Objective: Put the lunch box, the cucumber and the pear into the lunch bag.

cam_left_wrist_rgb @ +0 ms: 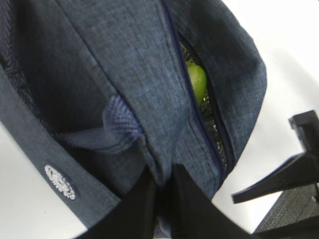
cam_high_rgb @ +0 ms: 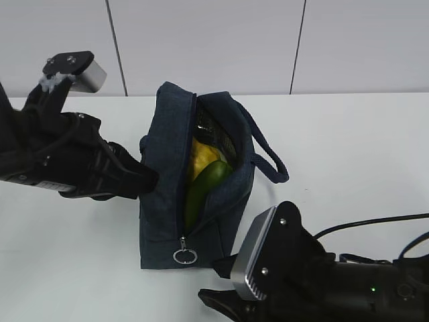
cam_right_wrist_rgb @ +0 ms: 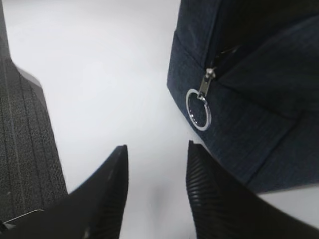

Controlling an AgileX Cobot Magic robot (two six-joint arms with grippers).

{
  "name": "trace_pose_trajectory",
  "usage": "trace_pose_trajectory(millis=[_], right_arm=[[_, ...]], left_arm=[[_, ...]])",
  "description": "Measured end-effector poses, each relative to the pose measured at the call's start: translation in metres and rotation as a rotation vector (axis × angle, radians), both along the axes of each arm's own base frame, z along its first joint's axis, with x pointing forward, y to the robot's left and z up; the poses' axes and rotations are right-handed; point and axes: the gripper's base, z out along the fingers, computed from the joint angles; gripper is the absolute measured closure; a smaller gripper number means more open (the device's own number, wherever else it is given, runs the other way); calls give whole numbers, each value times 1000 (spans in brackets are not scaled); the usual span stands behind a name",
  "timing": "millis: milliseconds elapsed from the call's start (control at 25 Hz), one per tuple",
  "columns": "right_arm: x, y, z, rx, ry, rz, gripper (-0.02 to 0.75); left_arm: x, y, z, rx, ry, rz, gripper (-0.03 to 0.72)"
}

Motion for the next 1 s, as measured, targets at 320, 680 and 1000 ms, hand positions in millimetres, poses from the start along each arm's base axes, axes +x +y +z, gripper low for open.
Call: trace_pose_trajectory(millis=[320,680,1000], right_arm=[[13,7,-10,-19,5,-31,419],[20,10,-12,-35,-19,-49,419],[29,18,-19,-43,-20,-45,419]], left_arm=[[0,0,0,1,0,0,685],[0,0,0,1,0,0,685],[0,0,0,1,-2,1,685]])
